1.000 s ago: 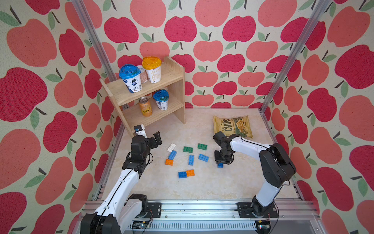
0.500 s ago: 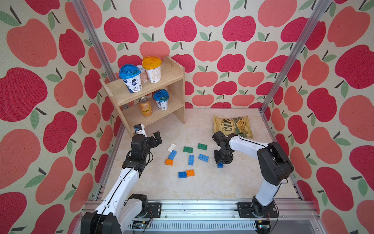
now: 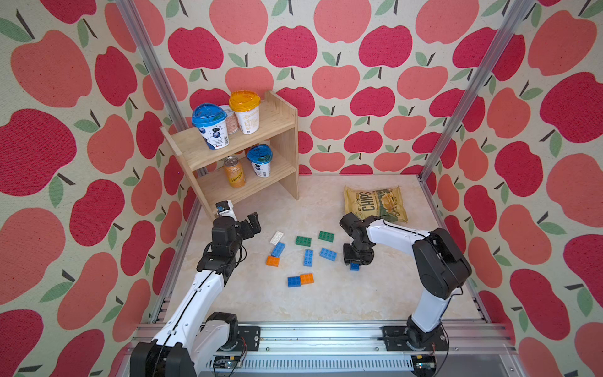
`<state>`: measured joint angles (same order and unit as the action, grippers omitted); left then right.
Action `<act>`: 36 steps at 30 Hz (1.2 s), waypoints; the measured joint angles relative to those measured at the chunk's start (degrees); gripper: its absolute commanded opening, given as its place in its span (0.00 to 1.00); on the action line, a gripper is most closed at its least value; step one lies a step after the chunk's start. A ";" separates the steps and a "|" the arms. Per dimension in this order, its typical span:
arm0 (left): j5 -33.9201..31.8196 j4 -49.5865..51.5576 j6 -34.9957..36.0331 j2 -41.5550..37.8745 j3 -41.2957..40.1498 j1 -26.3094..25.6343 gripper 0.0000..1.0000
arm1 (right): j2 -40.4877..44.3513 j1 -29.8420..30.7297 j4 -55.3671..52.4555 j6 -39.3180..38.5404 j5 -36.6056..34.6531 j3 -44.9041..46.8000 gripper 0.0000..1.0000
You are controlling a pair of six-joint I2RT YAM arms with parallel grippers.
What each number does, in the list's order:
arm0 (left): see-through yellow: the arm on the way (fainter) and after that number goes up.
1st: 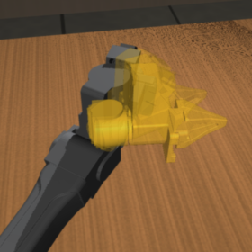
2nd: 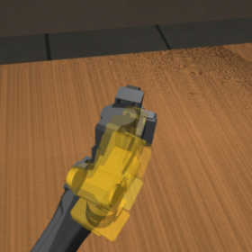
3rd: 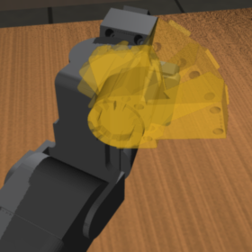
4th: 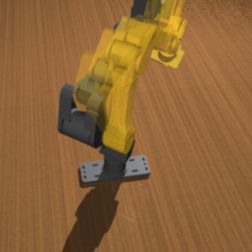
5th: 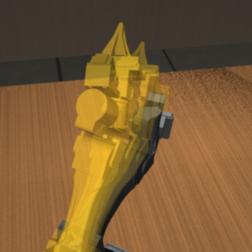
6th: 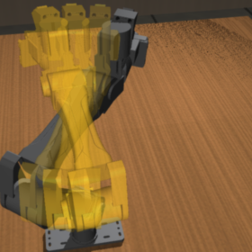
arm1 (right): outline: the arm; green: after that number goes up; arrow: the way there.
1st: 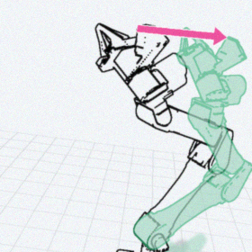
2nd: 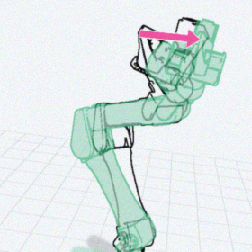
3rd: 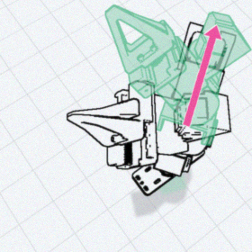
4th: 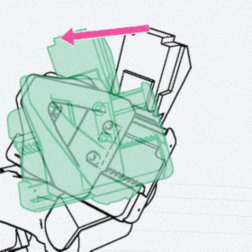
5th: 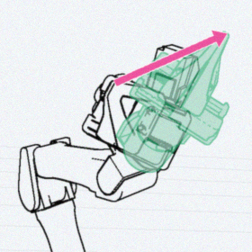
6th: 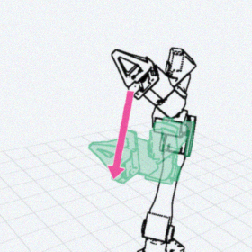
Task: Assemble a rectangle with lego
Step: Place the lego brick at the center of the board, then pick up the lego brick from the center of the board.
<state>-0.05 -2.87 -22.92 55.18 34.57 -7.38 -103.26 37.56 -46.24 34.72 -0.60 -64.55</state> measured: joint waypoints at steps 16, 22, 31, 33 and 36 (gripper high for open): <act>-3.63 9.22 -5.18 -1.31 5.75 0.39 0.97 | 5.33 12.98 -8.81 1.01 -6.23 -11.21 0.77; -7.65 17.25 -9.18 -2.73 10.93 0.76 0.97 | 2.91 23.54 -4.20 -5.57 -3.08 -18.36 0.81; -13.33 26.58 -10.73 -6.86 17.49 2.62 0.97 | -11.65 30.23 -3.15 -19.78 -0.98 -28.59 0.81; -14.05 27.45 -10.73 -8.90 17.53 3.58 0.97 | -14.32 31.08 -4.07 -22.49 -1.44 -30.32 0.80; -14.51 27.98 -10.71 -10.86 17.53 4.66 0.97 | -17.00 32.17 -5.44 -25.51 -2.34 -32.48 0.80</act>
<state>-14.57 25.10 -33.63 44.31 52.10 -2.72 -120.27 69.73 -51.68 9.21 -2.94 -97.03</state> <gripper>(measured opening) 0.976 0.800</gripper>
